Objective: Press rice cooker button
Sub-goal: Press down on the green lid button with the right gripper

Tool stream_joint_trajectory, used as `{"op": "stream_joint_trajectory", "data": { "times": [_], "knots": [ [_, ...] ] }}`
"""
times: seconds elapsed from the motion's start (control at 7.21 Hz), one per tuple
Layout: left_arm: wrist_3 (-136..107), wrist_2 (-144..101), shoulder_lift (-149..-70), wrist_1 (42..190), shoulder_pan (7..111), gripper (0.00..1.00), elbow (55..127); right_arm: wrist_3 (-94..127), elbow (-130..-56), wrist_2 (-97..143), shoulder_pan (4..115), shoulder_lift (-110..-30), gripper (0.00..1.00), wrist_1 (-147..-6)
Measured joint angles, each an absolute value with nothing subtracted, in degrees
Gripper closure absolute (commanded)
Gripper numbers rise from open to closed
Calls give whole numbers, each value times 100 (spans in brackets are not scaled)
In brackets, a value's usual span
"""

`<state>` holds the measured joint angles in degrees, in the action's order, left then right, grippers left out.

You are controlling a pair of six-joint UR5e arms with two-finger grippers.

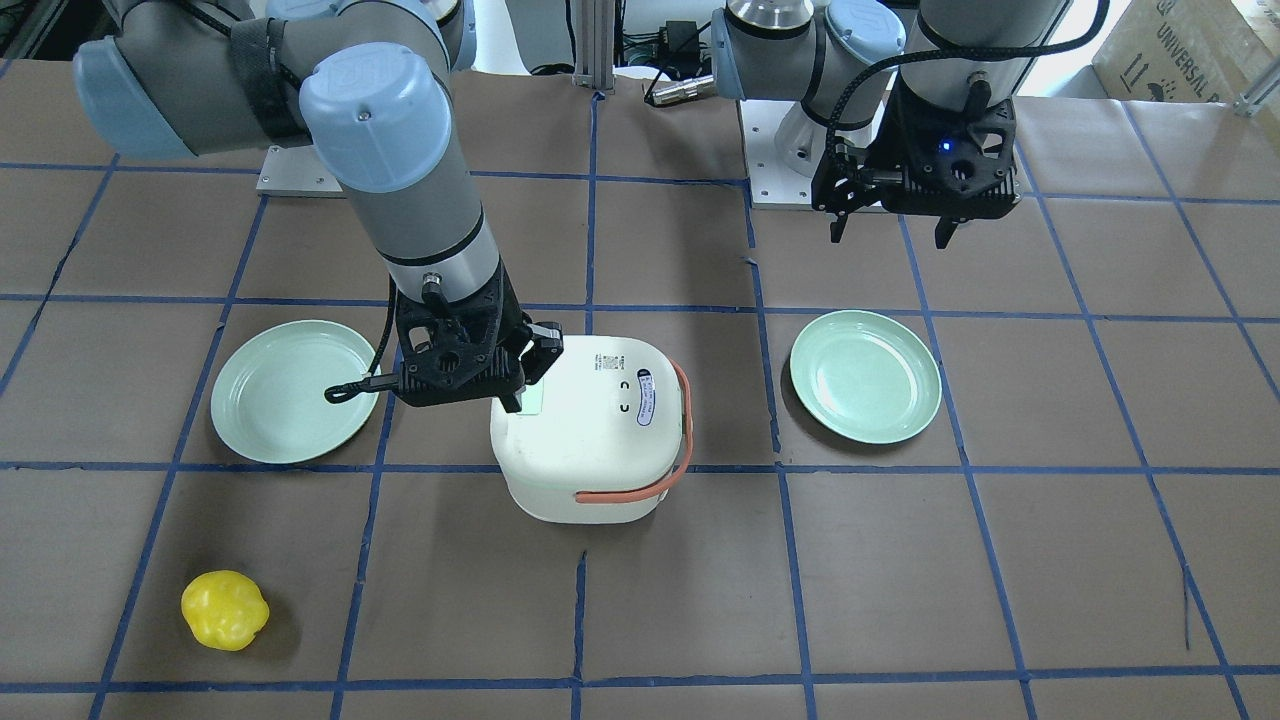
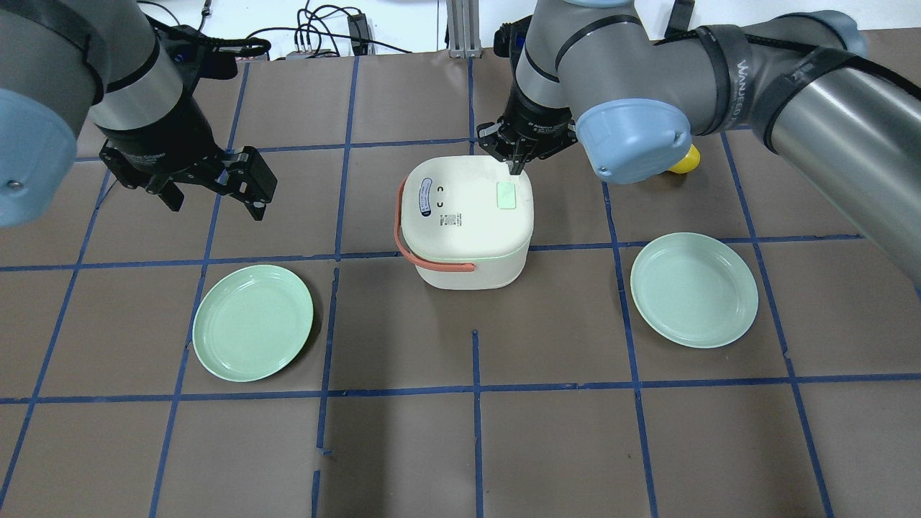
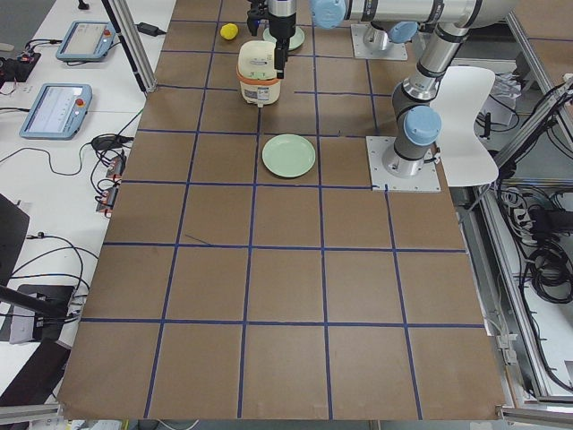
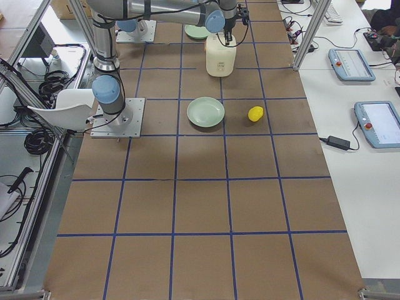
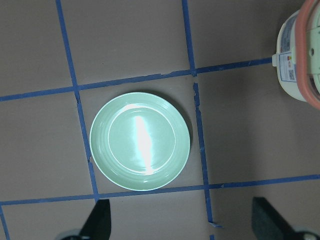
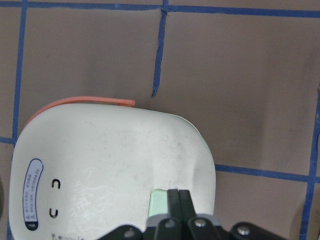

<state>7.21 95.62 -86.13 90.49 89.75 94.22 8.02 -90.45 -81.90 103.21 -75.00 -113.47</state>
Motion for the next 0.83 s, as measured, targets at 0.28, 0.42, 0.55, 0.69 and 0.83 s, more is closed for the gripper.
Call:
{"op": "stream_joint_trajectory", "data": {
  "times": [0.28,0.42,0.55,0.69,0.83],
  "knots": [
    [721,9562,-8613,9050,8974,0,9422,870,-9164,-8053,10361,-7514,93,-11395],
    [721,9564,-8613,9052,8974,0,9422,890,-9278,-8034,10384,-7526,93,-11462],
    [721,9568,-8613,9050,8974,0,9422,894,-9365,-8028,10392,-7532,93,-11510],
    [721,9568,-8613,9049,8974,0,9422,894,-9402,-8026,10394,-7535,93,-11527],
    [721,9565,-8613,9050,8974,0,9422,891,-9411,-8026,10397,-7538,93,-11529]
  ]
}}
